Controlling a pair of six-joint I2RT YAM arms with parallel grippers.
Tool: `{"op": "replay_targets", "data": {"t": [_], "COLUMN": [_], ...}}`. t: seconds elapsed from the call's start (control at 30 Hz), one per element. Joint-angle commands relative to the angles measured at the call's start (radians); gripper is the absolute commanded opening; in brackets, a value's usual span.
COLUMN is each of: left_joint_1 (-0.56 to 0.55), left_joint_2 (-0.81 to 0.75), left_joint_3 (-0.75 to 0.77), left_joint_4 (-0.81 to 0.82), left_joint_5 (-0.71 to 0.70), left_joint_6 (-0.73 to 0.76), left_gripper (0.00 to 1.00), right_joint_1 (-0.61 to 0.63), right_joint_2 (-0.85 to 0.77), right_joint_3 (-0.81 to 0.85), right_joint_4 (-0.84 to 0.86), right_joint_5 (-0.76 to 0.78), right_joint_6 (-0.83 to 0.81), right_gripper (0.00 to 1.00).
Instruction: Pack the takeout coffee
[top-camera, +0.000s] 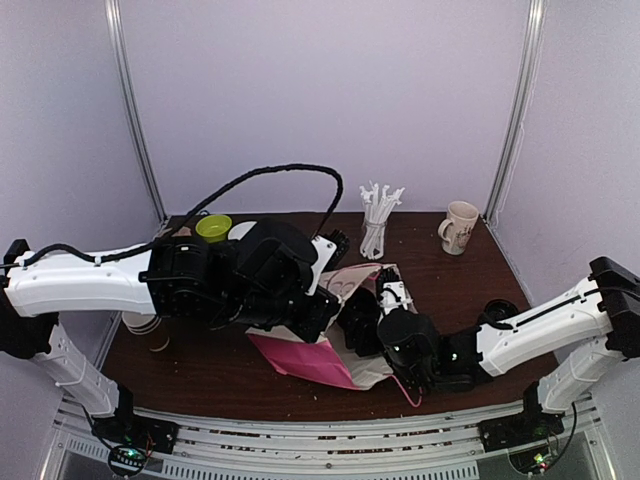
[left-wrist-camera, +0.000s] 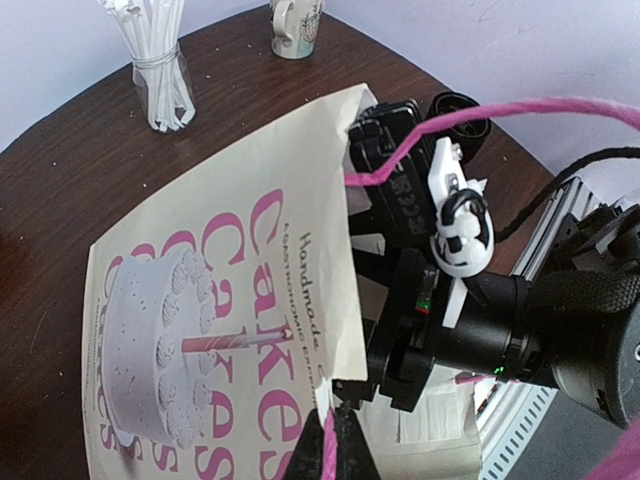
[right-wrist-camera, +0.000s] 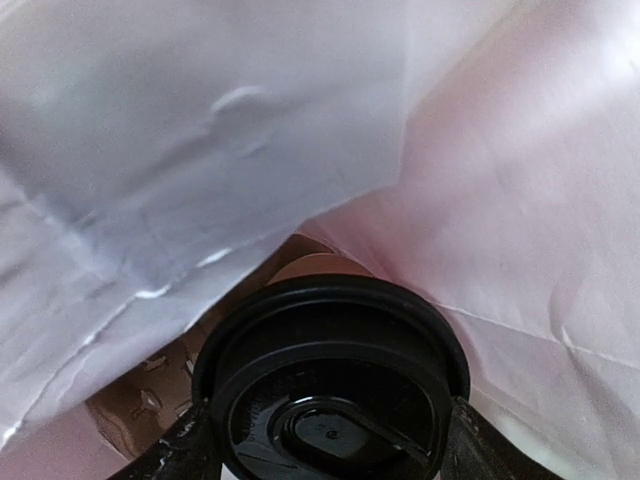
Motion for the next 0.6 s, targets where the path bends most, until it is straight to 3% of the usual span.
{"op": "replay_targets", "data": {"t": [0.0, 0.57], "left_joint_1": [-0.004, -0.004], "left_joint_2": [-0.02, -0.049], "left_joint_3": [0.023, 0.02], "left_joint_4": [0.092, 0.107], "left_joint_5": [-0.02, -0.065], "left_joint_6": [-0.013, -0.026], "left_gripper": [0.0, 0.0], "right_joint_1": [-0.008, 0.009], "right_joint_2": [0.018, -0.092], "right_joint_3": [-0.02, -0.137], "right_joint_4": [0.084, 0.086], "right_joint_5": [-0.036, -0.162], "right_joint_6": [0.018, 0.028], "right_gripper": [0.56, 0.55]}}
